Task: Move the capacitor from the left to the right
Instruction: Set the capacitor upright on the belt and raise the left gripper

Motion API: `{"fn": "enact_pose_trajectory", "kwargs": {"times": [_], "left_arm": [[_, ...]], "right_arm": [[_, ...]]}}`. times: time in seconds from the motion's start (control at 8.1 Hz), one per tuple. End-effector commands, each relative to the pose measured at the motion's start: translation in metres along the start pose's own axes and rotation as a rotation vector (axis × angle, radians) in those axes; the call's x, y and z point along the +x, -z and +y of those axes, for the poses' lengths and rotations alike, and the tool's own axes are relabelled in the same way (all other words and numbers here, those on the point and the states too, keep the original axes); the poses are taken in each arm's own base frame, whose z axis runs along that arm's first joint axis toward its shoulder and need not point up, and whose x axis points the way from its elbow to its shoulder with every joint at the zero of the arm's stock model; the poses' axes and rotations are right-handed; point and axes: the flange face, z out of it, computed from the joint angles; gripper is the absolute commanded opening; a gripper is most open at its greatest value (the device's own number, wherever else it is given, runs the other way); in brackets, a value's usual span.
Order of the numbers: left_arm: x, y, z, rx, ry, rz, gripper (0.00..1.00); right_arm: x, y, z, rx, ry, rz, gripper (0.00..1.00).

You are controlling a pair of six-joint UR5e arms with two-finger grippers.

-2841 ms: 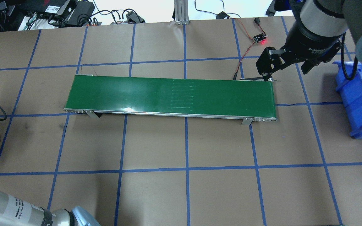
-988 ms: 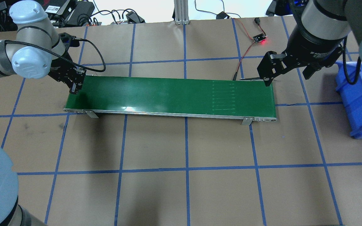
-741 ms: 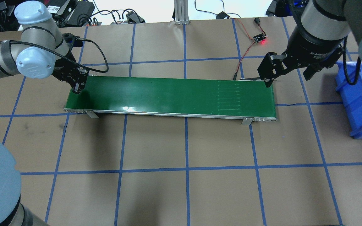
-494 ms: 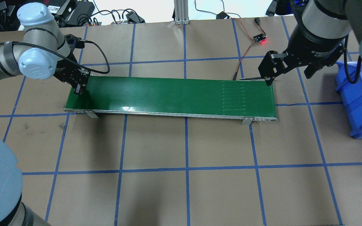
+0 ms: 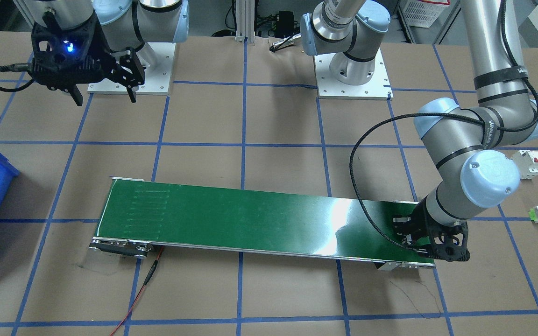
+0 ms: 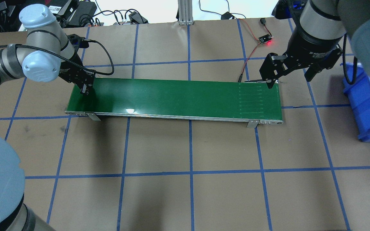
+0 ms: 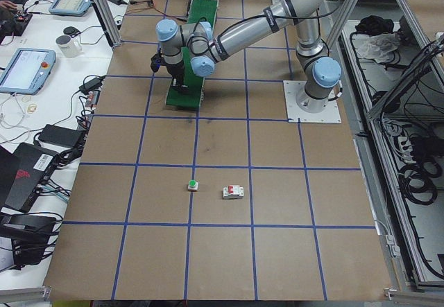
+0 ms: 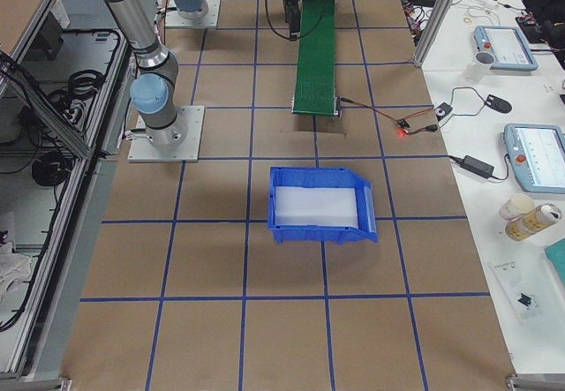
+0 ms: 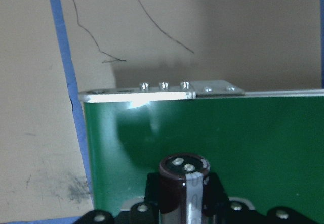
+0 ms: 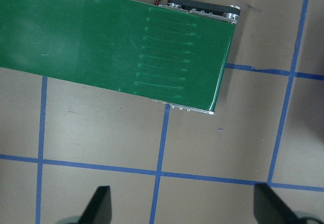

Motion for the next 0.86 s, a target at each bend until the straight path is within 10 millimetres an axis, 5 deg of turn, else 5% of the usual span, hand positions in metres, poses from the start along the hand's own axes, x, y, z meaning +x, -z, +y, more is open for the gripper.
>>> {"fn": "enact_pose_trajectory", "kwargs": {"times": [0.0, 0.25, 0.74], "left_arm": [[0.000, -0.003, -0.006, 0.047, 0.019, -0.010, 0.00], [0.013, 0.007, -0.005, 0.064, 0.083, -0.010, 0.44], [0.033, 0.021, -0.005, 0.081, 0.148, 0.001, 0.84]], "right_arm": [[0.000, -0.019, -0.013, -0.032, 0.000, -0.013, 1.00], [0.000, -0.023, -0.015, -0.038, -0.003, -0.015, 1.00], [0.002, -0.040, -0.036, -0.016, -0.011, -0.016, 1.00]]}}
